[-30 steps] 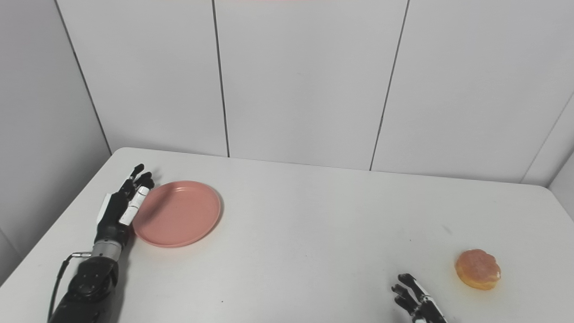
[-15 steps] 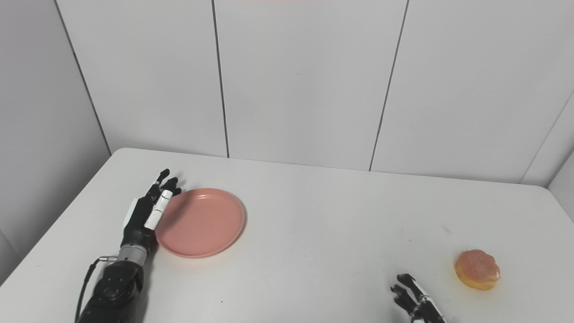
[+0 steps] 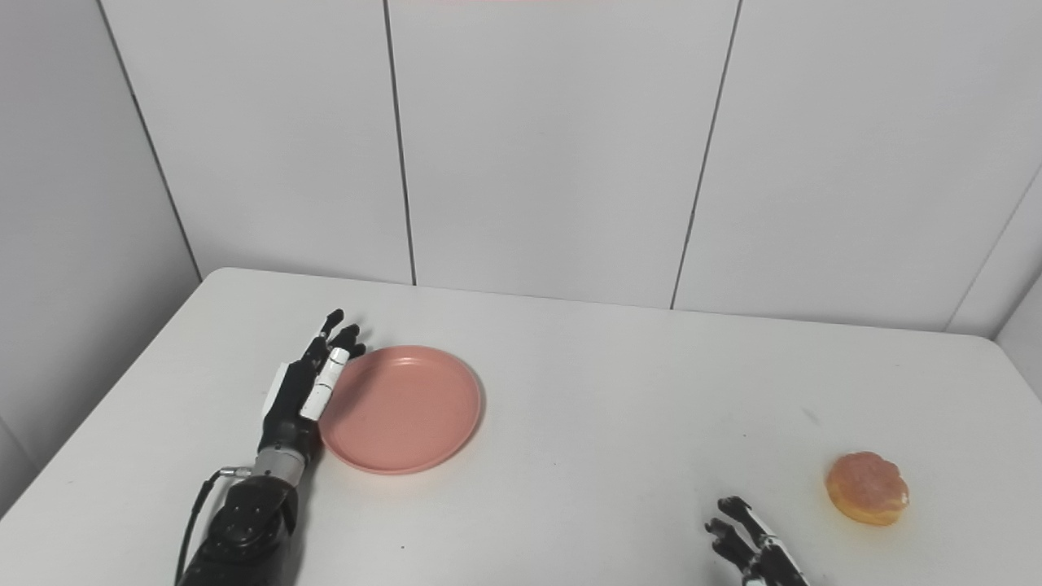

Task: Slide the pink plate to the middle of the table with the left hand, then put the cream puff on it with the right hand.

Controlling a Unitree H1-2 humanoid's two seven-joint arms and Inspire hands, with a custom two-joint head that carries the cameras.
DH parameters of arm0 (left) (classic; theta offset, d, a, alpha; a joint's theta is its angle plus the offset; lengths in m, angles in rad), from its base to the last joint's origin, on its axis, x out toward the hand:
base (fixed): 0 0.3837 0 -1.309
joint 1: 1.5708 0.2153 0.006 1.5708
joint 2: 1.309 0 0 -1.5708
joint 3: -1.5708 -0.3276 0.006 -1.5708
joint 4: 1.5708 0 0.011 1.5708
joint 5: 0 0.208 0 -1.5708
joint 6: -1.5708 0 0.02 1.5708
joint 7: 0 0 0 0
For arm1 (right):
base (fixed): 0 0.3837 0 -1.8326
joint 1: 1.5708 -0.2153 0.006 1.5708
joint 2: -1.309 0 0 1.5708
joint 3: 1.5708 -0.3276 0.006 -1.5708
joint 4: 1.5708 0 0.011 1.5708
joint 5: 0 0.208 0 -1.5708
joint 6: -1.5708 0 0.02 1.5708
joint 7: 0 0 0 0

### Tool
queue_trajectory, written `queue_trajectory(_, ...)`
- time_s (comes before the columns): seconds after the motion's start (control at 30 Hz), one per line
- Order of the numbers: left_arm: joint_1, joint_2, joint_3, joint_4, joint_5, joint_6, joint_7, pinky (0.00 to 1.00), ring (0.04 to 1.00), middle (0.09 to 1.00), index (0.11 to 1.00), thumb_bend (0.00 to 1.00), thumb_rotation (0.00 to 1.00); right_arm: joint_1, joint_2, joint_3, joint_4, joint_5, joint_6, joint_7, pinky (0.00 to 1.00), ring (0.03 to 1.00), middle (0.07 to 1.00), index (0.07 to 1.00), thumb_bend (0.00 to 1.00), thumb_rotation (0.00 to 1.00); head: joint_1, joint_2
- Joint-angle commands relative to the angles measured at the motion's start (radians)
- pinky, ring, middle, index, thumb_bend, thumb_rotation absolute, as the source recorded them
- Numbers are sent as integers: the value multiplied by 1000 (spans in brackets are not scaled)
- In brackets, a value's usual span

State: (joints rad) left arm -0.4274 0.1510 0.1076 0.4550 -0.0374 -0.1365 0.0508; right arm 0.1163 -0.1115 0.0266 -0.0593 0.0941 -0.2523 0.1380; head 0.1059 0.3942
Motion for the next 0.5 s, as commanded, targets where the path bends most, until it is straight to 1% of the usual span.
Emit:
queue_trajectory(0.0, -20, -29, -29, -17, 9, 29, -13, 793, 841, 901, 928, 769, 838, 17, 16, 32, 60, -18, 93, 9, 837, 830, 914, 807, 777, 887, 0, 1)
queue_trajectory(0.07, -22, -35, -39, -17, 21, 33, -8, 772, 829, 896, 930, 807, 857, 17, 17, 34, 57, -21, 95, 8, 834, 831, 915, 807, 776, 884, -5, 4)
queue_trajectory(0.13, -25, -41, -49, -14, 30, 33, -6, 768, 827, 893, 931, 808, 869, 17, 19, 38, 54, -32, 99, 5, 832, 831, 915, 806, 777, 888, -18, 8)
queue_trajectory(0.23, -26, -51, -57, -21, 33, 45, -5, 768, 828, 894, 933, 818, 878, 17, 26, 45, 52, -46, 102, -2, 830, 830, 914, 804, 783, 888, -56, 18)
queue_trajectory(0.27, -25, -54, -58, -24, 29, 50, -7, 770, 830, 896, 932, 822, 877, 18, 29, 48, 49, -50, 104, -5, 821, 825, 912, 805, 800, 886, -70, 23)
queue_trajectory(0.47, -21, -83, -51, -43, -7, 56, -20, 770, 838, 904, 934, 820, 852, 25, 46, 68, 32, -71, 100, -22, 778, 811, 903, 800, 803, 861, -125, 41)
